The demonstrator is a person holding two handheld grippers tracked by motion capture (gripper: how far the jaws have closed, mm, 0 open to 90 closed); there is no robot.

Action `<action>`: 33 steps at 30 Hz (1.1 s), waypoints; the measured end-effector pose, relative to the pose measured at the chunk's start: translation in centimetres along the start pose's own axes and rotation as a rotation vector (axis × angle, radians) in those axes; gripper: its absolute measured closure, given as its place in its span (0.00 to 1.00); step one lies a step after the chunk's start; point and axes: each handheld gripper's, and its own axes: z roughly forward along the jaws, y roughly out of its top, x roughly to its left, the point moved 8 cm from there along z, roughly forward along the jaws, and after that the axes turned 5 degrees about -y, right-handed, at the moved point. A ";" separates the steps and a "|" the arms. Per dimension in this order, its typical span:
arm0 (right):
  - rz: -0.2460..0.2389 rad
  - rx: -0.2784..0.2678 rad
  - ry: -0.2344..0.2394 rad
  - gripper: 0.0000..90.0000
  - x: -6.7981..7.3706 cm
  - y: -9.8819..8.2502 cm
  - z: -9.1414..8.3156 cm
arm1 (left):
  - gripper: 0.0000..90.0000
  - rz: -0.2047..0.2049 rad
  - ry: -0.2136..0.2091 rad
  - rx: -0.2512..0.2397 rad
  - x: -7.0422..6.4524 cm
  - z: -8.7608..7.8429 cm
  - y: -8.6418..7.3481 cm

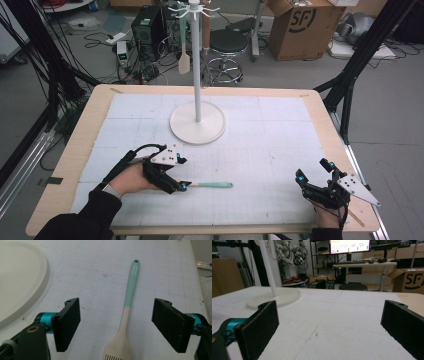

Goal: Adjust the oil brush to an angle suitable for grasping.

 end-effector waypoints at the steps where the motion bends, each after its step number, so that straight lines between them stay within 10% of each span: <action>1: -0.005 -0.003 0.000 0.01 0.0 0.0 0.0 | 0.28 0.013 -0.008 0.028 0.0 0.2 0.0; 17: 0.007 -0.005 -0.002 0.01 -0.3 0.0 -0.3 | 0.54 0.080 -0.123 0.367 -0.4 3.9 -0.2; 33: 0.008 -0.011 -0.003 0.01 -0.5 0.0 -0.5 | 0.78 0.137 -0.148 0.547 -0.8 4.7 -0.2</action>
